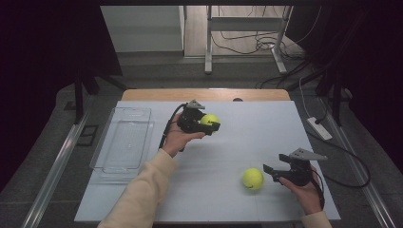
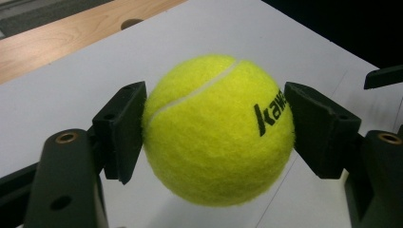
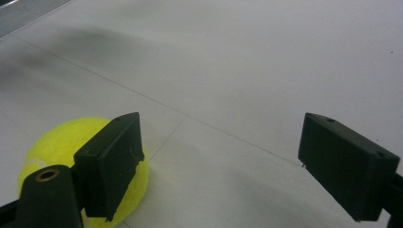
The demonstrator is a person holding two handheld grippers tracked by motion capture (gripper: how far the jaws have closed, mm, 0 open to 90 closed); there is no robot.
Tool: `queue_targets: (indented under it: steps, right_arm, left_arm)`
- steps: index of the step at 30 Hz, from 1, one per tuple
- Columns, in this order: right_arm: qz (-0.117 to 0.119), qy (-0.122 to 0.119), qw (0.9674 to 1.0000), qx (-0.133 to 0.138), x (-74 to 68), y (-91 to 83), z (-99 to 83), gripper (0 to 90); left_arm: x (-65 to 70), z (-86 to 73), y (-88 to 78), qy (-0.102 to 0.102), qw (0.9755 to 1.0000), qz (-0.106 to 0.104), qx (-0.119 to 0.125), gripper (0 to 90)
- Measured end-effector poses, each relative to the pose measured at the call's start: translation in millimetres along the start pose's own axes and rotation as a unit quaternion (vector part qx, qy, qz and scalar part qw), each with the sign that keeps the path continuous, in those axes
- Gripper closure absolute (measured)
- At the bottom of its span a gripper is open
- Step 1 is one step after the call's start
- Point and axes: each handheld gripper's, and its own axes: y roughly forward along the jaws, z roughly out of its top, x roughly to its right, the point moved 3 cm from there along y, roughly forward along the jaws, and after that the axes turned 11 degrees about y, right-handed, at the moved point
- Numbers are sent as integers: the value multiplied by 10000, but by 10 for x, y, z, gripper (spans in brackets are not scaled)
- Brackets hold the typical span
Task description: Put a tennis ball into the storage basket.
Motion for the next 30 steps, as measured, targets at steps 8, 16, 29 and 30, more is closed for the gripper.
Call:
queue_targets:
  steps: [8,16,29,30]
  right_arm:
    - [-2,-8,10000,1,-3,3,2,151]
    - [-9,-8,10000,-1,-3,3,1,151]
    - [-18,-10,10000,-9,-2,8,0,151]
    - [-17,-9,10000,-9,-3,7,1,151]
  left_arm:
    - [-4,11,-67,19,10000,39,64,271]
    - [-16,10,-120,30,9999,71,109,271]
    - [-37,17,-239,-40,9997,45,253,271]
    - [-41,19,-251,-32,9997,50,255,271]
